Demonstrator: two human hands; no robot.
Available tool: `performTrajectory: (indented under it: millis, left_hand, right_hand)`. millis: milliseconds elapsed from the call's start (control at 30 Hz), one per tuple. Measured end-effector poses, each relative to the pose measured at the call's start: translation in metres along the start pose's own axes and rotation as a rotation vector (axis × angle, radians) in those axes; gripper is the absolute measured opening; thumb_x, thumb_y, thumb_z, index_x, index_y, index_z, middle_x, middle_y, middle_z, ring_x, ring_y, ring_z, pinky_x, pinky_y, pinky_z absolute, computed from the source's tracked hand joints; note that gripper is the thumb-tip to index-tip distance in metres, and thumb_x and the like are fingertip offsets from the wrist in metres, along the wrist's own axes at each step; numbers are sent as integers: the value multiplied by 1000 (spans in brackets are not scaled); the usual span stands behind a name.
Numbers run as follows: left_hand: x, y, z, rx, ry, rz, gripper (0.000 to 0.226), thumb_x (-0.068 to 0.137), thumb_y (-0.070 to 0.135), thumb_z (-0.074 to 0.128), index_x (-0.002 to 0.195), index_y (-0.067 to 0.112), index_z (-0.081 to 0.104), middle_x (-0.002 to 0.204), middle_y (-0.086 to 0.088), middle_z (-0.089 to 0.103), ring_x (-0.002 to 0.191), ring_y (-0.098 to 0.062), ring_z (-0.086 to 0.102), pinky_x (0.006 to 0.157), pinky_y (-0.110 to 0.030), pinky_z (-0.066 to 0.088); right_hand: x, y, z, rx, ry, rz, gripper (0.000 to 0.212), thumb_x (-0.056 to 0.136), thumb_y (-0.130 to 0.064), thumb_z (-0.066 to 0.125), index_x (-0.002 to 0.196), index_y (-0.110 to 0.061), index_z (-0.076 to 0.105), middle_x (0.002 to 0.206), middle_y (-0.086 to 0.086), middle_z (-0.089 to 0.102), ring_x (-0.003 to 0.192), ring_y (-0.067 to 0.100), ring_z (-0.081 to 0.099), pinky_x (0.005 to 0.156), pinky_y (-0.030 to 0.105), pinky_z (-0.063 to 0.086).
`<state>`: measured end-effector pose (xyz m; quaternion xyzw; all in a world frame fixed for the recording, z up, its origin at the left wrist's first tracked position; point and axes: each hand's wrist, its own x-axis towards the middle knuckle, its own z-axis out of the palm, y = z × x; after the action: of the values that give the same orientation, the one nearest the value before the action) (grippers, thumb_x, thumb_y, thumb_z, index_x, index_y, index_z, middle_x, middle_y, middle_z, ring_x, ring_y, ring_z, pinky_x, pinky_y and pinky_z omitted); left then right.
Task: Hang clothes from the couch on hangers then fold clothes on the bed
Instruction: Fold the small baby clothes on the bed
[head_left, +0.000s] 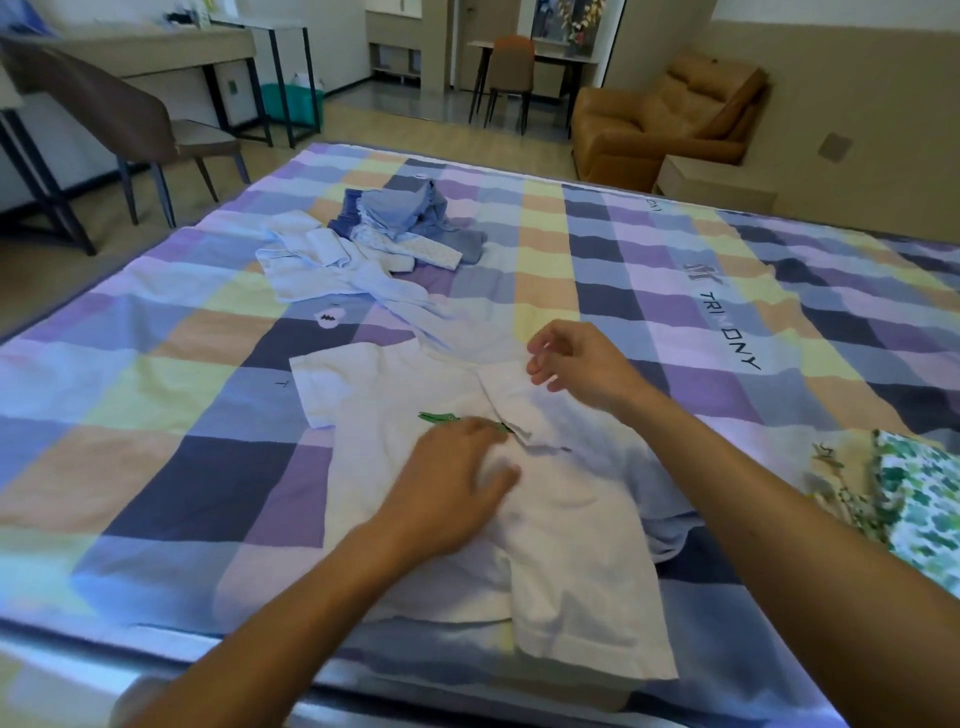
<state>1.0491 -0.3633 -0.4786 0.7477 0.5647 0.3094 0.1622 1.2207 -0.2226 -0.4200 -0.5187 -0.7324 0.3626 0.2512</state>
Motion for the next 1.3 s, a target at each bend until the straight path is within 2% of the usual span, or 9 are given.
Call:
performTrajectory:
  millis: [167,300,367,533,667,933,1100,1200,1300]
  left_hand:
    - [10,-77,-54,67,391,-425,48,91,44,52,124,11,63,131,-11,58,124,-33,49,102,-47,41]
    - [23,-128,-72,183,291,-841,78,96,49,55,151,-1,32,153,-23,37,140,-42,32,108,-53,35]
    - [30,-139,-75,136,231,-923,74,91,55,56,142,1,46,143,-21,50,132,-41,45,105,-50,42]
    - [45,-136,-89,-195,252,-874,39,64,39,64,89,9,62,96,-13,69,92,-37,65,82,-47,58]
    - [56,-118,-96,-30,329,-679,26,84,16,60,65,19,43,71,-4,52,75,-32,51,64,-36,39]
    - [77,-67,-90,-136,-43,-281,24,95,36,65,86,14,64,85,-7,72,76,-24,70,66,-36,54]
    - [79,-99,-76,0,151,-442,19,93,19,60,106,12,72,105,-7,71,101,-28,65,82,-36,51]
    - [81,-106,-71,-60,109,-588,56,88,22,74,137,7,52,128,-11,60,118,-31,59,91,-36,48]
    - [88,-104,-68,-305,92,-744,56,80,20,85,123,12,51,106,-5,53,100,-27,61,75,-31,45]
  right_hand:
    - [-17,34,35,-592,-248,-270,47,104,-29,49,146,-8,48,156,14,38,144,26,35,116,38,27]
    - [-18,45,52,-866,-327,-101,62,109,-45,21,163,-23,-1,170,-2,-10,157,22,-8,123,54,-2]
    - [-19,40,57,-873,-315,-66,63,109,-46,20,162,-22,-3,170,-1,-11,157,23,-9,123,56,-4]
    - [-20,35,66,-834,-310,-6,66,109,-46,22,162,-18,-5,170,1,-12,156,27,-8,123,55,-2]
    - [-22,33,70,-843,-290,-1,66,109,-45,22,162,-17,-5,170,2,-11,156,28,-8,122,56,0]
    - [-22,31,68,-783,-300,21,70,107,-52,25,162,-18,-3,170,0,-10,156,25,-8,122,57,-2]
    - [-11,25,53,-501,-174,-31,30,99,-43,41,112,-24,61,132,0,49,131,31,45,111,56,33]
    - [-4,23,41,-417,62,92,43,95,-20,60,137,-15,54,145,9,41,129,32,48,107,44,43]
    - [5,26,35,-304,150,272,62,87,-14,69,142,-11,43,144,16,35,130,37,46,103,39,45]
